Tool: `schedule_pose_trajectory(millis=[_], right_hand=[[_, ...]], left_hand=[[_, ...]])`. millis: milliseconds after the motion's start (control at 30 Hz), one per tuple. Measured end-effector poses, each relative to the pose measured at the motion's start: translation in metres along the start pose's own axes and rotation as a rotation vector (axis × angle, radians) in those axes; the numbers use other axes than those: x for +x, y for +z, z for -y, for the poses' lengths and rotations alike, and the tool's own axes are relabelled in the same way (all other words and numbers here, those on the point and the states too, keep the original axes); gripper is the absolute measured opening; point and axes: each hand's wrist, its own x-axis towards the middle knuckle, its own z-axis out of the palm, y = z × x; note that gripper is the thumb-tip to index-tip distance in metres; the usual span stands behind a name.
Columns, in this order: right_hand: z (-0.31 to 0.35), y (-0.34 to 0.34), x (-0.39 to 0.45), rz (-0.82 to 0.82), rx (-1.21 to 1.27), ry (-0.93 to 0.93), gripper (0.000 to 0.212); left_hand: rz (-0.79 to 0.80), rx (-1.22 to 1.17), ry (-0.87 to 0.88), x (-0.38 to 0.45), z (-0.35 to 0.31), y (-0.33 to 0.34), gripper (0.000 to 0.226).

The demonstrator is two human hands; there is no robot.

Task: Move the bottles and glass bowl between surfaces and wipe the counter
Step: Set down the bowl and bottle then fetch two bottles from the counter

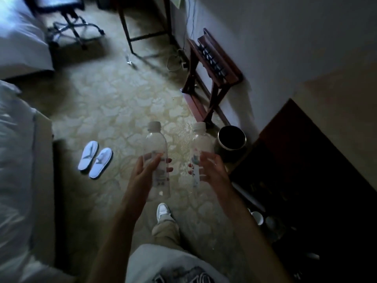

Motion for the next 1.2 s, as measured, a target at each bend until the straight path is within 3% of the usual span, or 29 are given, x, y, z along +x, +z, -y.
schedule_pose_trajectory(millis=[233, 300, 500, 667, 833, 1000, 1200], right_hand=[[0.057, 0.119, 0.137, 0.052, -0.071, 0.000, 0.110], [0.078, 0.148, 0.173, 0.082, -0.106, -0.034, 0.112], [0.111, 0.217, 0.285, 0.174, -0.125, -0.026, 0.119], [0.111, 0.264, 0.391, 0.207, -0.118, 0.030, 0.111], [0.163, 0.330, 0.509, 0.340, -0.173, 0.029, 0.095], [0.237, 0.401, 0.618, 0.438, -0.190, -0.026, 0.070], [0.256, 0.462, 0.744, 0.432, -0.217, 0.048, 0.089]], left_hand=[[-0.055, 0.028, 0.066, 0.114, -0.081, -0.082, 0.045], [-0.059, 0.046, 0.087, 0.144, -0.109, -0.107, 0.038], [-0.163, -0.007, 0.081, 0.237, -0.144, -0.168, 0.045], [-0.273, -0.054, -0.007, 0.331, -0.146, -0.204, 0.050], [-0.399, -0.076, 0.022, 0.441, -0.211, -0.240, 0.067], [-0.446, -0.038, 0.106, 0.541, -0.291, -0.279, 0.047], [-0.480, -0.095, 0.049, 0.656, -0.311, -0.335, 0.038]])
